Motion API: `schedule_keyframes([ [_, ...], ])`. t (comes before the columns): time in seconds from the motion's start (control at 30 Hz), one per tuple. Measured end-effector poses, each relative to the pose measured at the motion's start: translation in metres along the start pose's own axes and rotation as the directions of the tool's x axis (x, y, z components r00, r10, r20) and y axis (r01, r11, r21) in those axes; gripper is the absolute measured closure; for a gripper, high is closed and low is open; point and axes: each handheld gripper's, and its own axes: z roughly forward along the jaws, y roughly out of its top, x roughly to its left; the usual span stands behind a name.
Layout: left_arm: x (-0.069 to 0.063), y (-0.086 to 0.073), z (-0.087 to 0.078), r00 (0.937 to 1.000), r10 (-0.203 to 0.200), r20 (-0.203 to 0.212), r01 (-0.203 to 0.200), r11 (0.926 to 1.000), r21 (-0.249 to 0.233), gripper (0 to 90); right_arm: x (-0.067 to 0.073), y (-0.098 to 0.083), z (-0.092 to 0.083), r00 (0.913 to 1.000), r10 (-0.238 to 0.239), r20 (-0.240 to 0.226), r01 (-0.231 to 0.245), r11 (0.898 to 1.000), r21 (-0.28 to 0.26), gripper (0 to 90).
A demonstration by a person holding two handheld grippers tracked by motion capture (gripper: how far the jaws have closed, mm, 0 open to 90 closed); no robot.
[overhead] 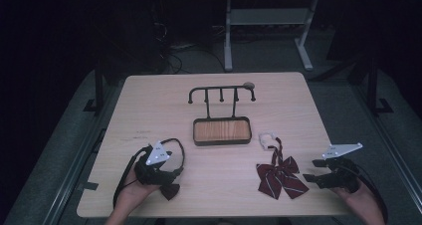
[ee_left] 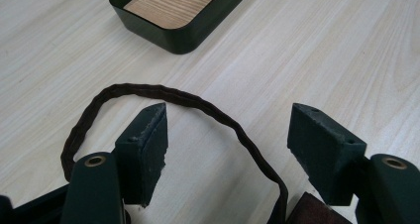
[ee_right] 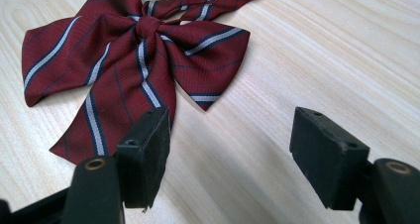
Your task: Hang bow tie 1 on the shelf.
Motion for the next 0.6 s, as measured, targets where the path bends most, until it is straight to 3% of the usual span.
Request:
schedule_keyframes([
  [0.6, -0.0020, 0.0000, -0.0008, 1.0000, -0.001, 0.000, 0.001, 1.0000, -0.005, 32.7, 0.0033, 0.0070, -0.0018, 0.9997, 0.003, -0.026, -0.003, 1.000, -0.007, 29.7],
])
